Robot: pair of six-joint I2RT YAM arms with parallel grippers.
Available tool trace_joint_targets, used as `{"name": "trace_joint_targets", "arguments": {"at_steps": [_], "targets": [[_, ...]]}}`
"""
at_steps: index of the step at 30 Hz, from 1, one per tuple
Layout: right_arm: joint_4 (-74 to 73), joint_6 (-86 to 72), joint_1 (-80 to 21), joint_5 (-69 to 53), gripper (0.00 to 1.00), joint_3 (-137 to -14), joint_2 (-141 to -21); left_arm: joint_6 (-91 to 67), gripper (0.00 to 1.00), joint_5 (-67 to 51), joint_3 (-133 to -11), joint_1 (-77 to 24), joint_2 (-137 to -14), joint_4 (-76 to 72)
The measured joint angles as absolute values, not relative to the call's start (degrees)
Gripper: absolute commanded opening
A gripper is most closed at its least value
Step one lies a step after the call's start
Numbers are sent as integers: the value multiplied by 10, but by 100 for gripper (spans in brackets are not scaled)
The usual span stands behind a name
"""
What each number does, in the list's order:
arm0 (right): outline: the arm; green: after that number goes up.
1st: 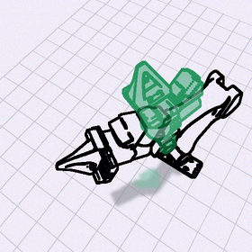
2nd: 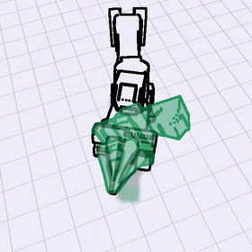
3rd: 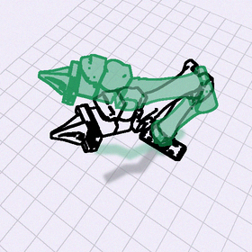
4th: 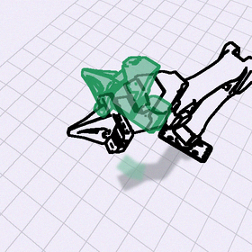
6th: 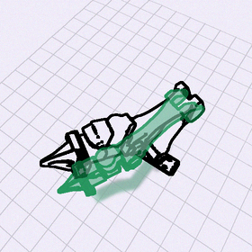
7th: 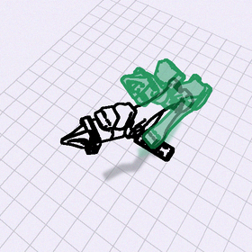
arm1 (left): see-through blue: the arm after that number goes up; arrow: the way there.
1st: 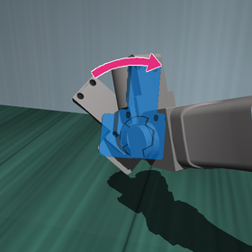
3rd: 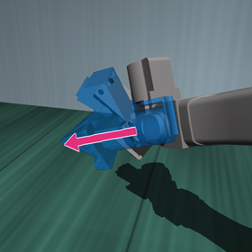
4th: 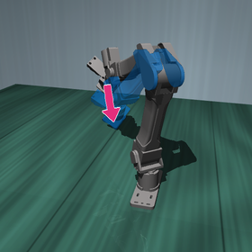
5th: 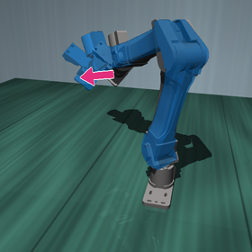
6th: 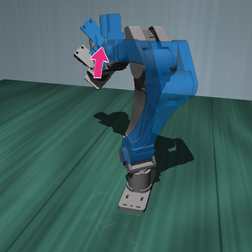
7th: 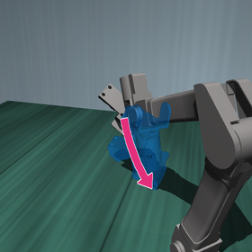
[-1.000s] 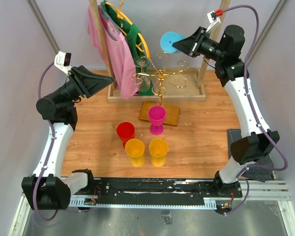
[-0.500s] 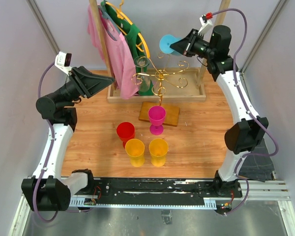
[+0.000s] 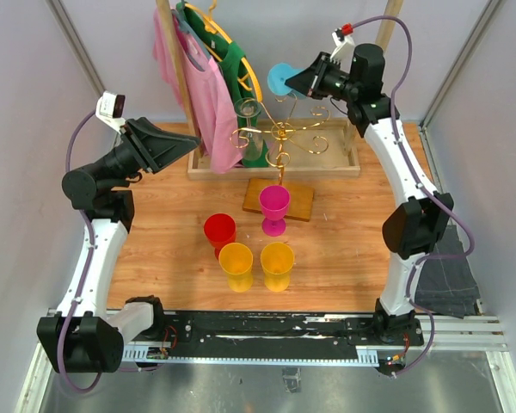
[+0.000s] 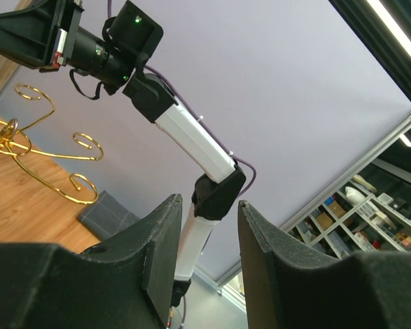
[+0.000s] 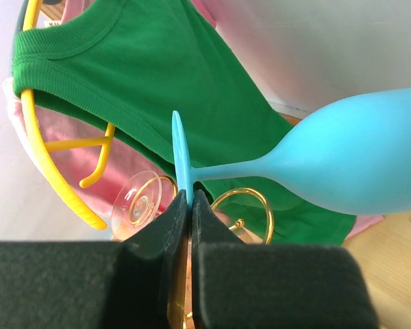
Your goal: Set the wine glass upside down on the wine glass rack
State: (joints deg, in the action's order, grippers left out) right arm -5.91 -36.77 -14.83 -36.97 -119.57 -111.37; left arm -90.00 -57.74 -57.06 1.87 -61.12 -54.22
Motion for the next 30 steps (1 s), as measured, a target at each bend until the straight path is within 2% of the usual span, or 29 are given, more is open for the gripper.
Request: {"name": "trace_joint_targets", "arguments": {"at_steps": [14,30], "targets": [[-60,-375,-184,-393,1,-1192,-1120,-898,43,-577,-570,19,-611,-538],[-33,-424,-184,-416,1,-1109,-1081,-898,43,-577,-568,19,-611,-538]]}}
